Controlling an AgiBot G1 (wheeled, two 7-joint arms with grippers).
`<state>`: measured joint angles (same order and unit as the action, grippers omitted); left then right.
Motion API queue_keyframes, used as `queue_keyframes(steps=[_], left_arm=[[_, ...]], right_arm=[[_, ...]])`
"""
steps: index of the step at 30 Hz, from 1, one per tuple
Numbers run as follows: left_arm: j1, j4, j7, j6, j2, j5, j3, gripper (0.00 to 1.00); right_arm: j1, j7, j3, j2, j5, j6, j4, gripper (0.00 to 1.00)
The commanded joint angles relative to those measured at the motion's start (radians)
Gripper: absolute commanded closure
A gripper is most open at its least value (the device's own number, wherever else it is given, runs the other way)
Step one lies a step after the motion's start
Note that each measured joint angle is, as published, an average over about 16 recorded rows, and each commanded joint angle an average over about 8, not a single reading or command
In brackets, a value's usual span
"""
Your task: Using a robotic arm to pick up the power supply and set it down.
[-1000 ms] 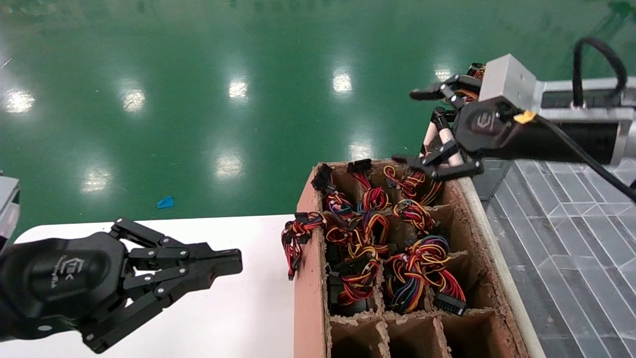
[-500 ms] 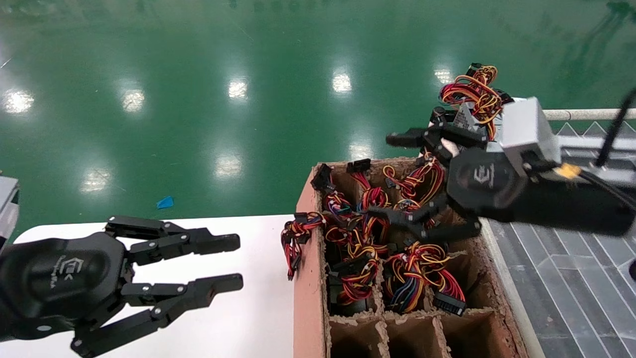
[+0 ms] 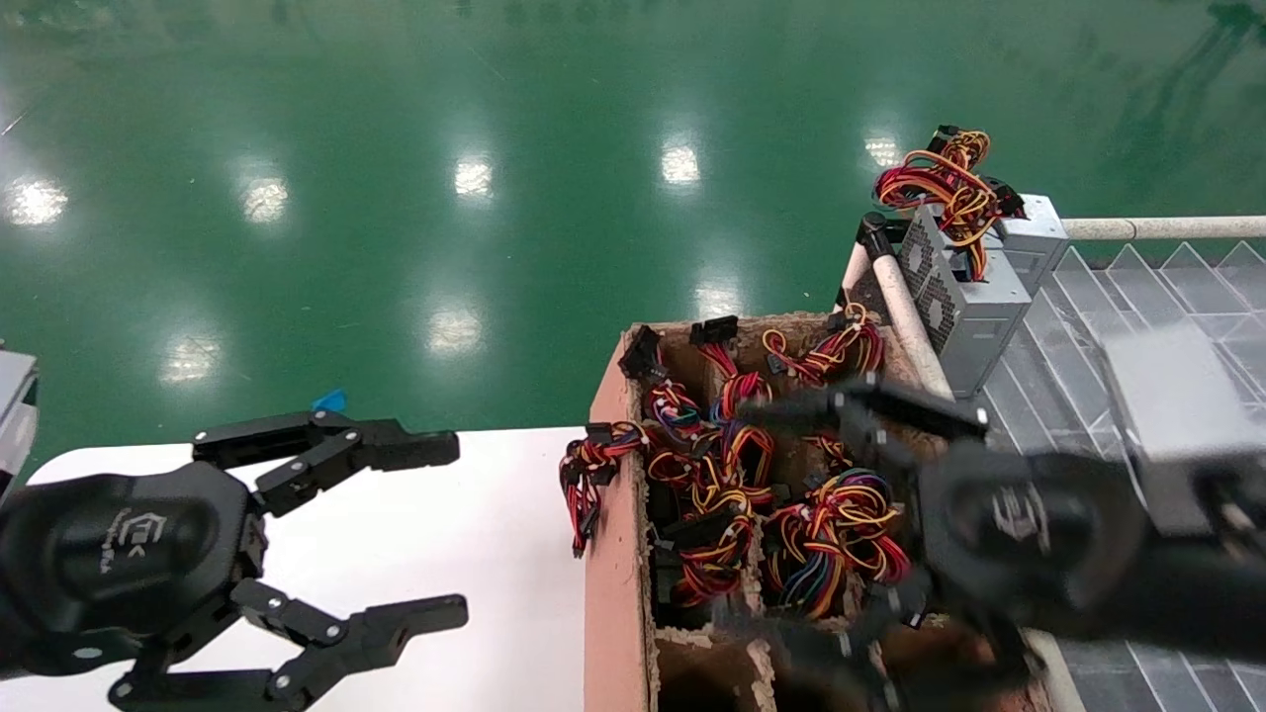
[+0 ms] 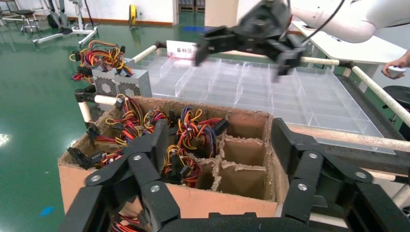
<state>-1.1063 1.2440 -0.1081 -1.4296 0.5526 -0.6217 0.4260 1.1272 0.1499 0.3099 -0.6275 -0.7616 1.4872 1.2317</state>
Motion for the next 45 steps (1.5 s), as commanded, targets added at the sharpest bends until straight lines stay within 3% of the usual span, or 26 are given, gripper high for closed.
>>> queue_keyframes(steps=[1, 7, 45], left_arm=[[0.0, 0.0, 0.0, 0.0, 0.0, 0.0, 0.0, 0.0], [0.0, 0.0, 0.0, 0.0, 0.0, 0.0, 0.0, 0.0], [0.0, 0.0, 0.0, 0.0, 0.0, 0.0, 0.0, 0.0]], right_arm=[[-0.042, 0.029, -0.024, 0.013, 0.025, 0.007, 0.042, 0.0], [-0.096, 0.056, -0.054, 0.029, 0.057, 0.015, 0.095, 0.0], [-0.055, 0.039, -0.032, 0.017, 0.032, 0.009, 0.054, 0.0]])
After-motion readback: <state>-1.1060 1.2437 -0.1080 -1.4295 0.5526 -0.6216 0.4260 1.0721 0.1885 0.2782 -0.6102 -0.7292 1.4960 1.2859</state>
